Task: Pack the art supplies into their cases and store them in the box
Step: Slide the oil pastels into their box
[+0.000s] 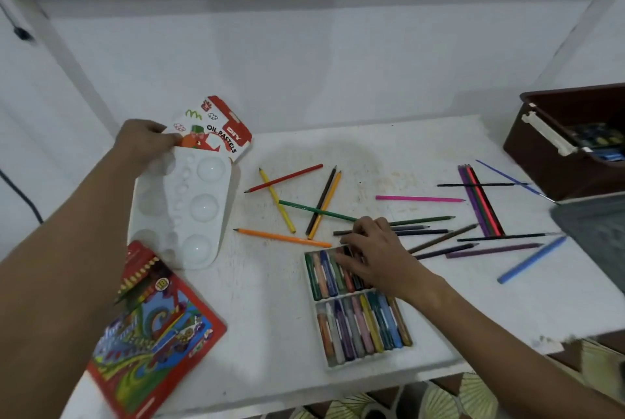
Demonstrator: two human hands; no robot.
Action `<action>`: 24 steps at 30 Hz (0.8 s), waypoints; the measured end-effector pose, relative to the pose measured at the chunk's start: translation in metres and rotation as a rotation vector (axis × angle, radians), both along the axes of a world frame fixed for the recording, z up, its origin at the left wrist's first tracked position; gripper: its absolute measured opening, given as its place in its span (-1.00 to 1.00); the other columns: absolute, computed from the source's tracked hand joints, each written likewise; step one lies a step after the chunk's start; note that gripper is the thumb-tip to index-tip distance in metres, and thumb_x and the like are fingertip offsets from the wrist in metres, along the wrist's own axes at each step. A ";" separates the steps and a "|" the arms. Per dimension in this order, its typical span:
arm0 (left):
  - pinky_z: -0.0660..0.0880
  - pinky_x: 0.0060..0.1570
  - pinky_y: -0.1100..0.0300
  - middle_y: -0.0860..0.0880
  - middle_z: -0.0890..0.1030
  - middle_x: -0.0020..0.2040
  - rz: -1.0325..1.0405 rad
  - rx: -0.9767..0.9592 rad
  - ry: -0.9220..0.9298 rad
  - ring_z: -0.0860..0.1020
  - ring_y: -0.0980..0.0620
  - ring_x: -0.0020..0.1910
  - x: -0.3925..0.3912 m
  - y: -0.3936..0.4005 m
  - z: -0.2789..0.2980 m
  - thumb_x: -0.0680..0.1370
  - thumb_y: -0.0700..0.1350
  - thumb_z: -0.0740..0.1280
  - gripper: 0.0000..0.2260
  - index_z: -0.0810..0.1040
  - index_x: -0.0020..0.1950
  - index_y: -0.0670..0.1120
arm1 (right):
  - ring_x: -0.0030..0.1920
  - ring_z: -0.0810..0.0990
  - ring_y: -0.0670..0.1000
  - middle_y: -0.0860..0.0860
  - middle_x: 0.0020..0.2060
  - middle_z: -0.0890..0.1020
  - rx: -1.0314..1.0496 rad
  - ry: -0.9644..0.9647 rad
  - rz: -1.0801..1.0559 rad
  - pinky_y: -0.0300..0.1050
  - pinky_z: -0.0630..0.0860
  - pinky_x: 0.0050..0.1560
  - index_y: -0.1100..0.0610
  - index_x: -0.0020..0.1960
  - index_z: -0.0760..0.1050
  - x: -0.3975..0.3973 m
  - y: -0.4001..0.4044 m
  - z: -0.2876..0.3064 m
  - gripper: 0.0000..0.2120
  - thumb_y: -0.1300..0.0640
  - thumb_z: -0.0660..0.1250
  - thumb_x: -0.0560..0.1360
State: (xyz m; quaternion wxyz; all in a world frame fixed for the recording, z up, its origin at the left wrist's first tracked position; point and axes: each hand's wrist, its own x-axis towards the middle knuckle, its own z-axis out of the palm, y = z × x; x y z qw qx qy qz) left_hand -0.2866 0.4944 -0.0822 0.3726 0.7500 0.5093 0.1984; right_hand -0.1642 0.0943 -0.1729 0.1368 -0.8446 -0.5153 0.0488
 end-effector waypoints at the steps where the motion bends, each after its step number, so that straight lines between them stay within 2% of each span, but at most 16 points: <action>1: 0.51 0.05 0.10 -0.15 0.58 0.17 -0.010 0.027 -0.011 0.56 -0.12 0.05 0.002 -0.002 0.005 0.45 -0.05 0.46 -0.56 0.53 0.25 -0.22 | 0.05 0.33 0.06 0.04 0.04 0.44 -0.029 -0.003 0.017 0.03 0.42 0.06 0.06 0.14 0.55 0.001 0.000 0.002 -0.41 -0.33 0.01 0.47; 4: 0.55 -0.32 0.29 -0.09 0.55 0.13 -0.006 0.069 -0.096 0.56 -0.09 -0.11 0.008 -0.015 0.013 0.49 -0.09 0.43 -0.62 0.51 0.24 -0.23 | 0.12 0.31 0.04 0.03 0.10 0.42 -0.102 0.055 0.044 0.00 0.34 0.13 0.06 0.19 0.51 0.006 0.005 0.009 -0.55 -0.25 0.14 0.53; 5: 0.57 -0.34 0.28 -0.10 0.56 0.12 -0.005 0.072 -0.134 0.55 -0.08 -0.11 0.010 -0.020 0.014 0.49 -0.10 0.43 -0.63 0.51 0.23 -0.23 | 0.13 0.31 0.04 0.03 0.11 0.43 -0.133 0.074 0.054 -0.01 0.31 0.14 0.07 0.19 0.50 0.007 0.008 0.012 -0.57 -0.22 0.17 0.53; 8: 0.59 -0.01 -0.02 -0.13 0.60 0.13 0.030 0.108 -0.246 0.59 -0.08 -0.02 0.011 -0.032 0.014 0.47 -0.07 0.44 -0.68 0.53 0.15 -0.19 | 0.14 0.34 0.05 0.03 0.09 0.47 -0.230 0.086 0.074 0.01 0.27 0.15 0.07 0.12 0.50 0.012 0.016 0.019 -0.64 -0.17 0.16 0.56; 9: 0.58 0.03 -0.03 -0.12 0.61 0.11 0.043 0.128 -0.282 0.60 -0.08 -0.02 0.011 -0.037 0.015 0.47 -0.06 0.44 -0.69 0.54 0.13 -0.17 | 0.13 0.35 0.06 0.03 0.07 0.49 -0.240 0.092 0.076 0.03 0.27 0.15 0.07 0.10 0.50 0.014 0.018 0.022 -0.68 -0.13 0.16 0.57; 13: 0.58 0.00 0.07 -0.07 0.60 0.08 0.059 0.149 -0.379 0.58 -0.01 -0.01 0.012 -0.069 0.014 0.47 -0.06 0.43 -0.70 0.53 0.14 -0.16 | 0.10 0.40 0.07 0.04 0.03 0.54 -0.243 0.067 0.122 0.02 0.27 0.13 0.08 0.02 0.48 0.016 0.023 0.028 -0.83 0.01 0.17 0.60; 16: 0.59 0.01 0.00 -0.05 0.59 0.05 0.018 0.066 -0.439 0.58 -0.04 0.05 0.008 -0.104 0.003 0.47 -0.07 0.43 -0.72 0.53 0.12 -0.14 | 0.00 0.42 0.06 0.07 -0.01 0.53 -0.223 0.022 0.149 -0.04 0.31 0.03 0.10 0.07 0.41 0.016 0.021 0.033 -0.87 0.09 0.13 0.61; 18: 0.61 -0.06 -0.03 -0.07 0.60 0.05 -0.013 -0.023 -0.452 0.60 -0.06 0.04 0.003 -0.132 -0.009 0.48 -0.05 0.43 -0.75 0.54 0.10 -0.12 | -0.15 0.43 0.03 0.03 -0.16 0.47 -0.155 0.106 0.133 -0.11 0.35 -0.13 0.10 0.02 0.35 0.019 0.015 0.038 -0.91 0.10 0.12 0.62; 21: 0.62 -0.22 0.11 -0.11 0.65 0.02 -0.058 -0.197 -0.493 0.66 -0.04 -0.06 -0.004 -0.181 -0.023 0.52 -0.07 0.39 -0.77 0.54 0.13 -0.14 | -0.33 0.39 -0.04 -0.05 -0.32 0.40 -0.064 0.226 0.091 -0.15 0.28 -0.35 0.08 -0.07 0.28 0.036 0.004 0.042 -0.89 0.12 0.09 0.63; 24: 0.60 -0.14 0.10 -0.08 0.69 -0.06 -0.055 -0.308 -0.530 0.67 -0.01 -0.14 -0.016 -0.222 -0.027 0.54 -0.10 0.36 -0.79 0.56 0.14 -0.14 | -0.42 0.35 -0.05 -0.02 -0.34 0.43 0.017 0.296 0.029 -0.16 0.25 -0.41 0.10 -0.04 0.31 0.056 -0.011 0.047 -0.92 0.17 0.10 0.63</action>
